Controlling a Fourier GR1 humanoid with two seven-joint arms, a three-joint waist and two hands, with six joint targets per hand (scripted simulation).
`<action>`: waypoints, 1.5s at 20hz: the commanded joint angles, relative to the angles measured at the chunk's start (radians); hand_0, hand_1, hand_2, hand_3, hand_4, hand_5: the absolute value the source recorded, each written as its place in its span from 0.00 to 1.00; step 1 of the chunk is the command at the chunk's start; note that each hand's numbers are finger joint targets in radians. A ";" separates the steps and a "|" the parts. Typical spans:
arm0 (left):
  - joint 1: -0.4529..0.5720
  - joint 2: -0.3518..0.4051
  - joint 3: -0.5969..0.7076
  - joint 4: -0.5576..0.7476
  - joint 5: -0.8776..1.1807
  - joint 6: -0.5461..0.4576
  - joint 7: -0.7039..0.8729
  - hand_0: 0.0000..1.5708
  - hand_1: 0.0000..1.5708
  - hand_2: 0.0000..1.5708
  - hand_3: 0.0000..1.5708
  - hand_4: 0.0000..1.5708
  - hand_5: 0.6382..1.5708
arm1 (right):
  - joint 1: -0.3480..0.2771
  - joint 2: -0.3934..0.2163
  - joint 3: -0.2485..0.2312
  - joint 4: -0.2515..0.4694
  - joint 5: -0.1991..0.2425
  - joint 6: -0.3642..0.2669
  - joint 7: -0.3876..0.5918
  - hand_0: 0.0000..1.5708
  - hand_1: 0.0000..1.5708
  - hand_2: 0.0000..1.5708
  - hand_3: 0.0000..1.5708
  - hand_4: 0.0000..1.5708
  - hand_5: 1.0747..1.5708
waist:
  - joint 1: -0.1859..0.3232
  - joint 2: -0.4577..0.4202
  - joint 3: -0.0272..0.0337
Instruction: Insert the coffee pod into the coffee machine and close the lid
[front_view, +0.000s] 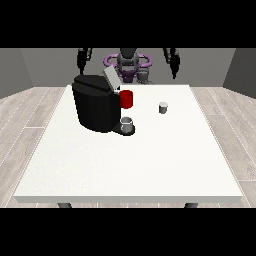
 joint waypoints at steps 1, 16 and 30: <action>0.020 0.001 0.007 -0.010 0.034 -0.037 -0.041 0.00 0.00 0.00 0.00 0.00 1.00 | 0.023 -0.017 -0.004 0.022 0.019 0.004 -0.026 0.00 0.00 0.00 0.00 0.08 1.00 | 0.016 -0.006 0.0531; -0.219 0.168 0.127 0.281 -0.039 -0.113 -0.056 0.00 0.00 0.00 0.00 0.00 1.00 | -0.066 0.073 -0.025 -0.056 -0.048 -0.089 -0.027 0.00 0.00 0.00 0.00 0.11 1.00 | -0.141 0.103 0.0533; -0.380 0.223 0.112 0.577 -0.187 -0.118 -0.094 0.00 0.00 0.00 0.00 0.00 1.00 | -0.139 0.076 -0.065 0.062 -0.073 -0.104 -0.045 0.00 0.00 0.00 0.00 0.16 1.00 | -0.104 0.159 0.0538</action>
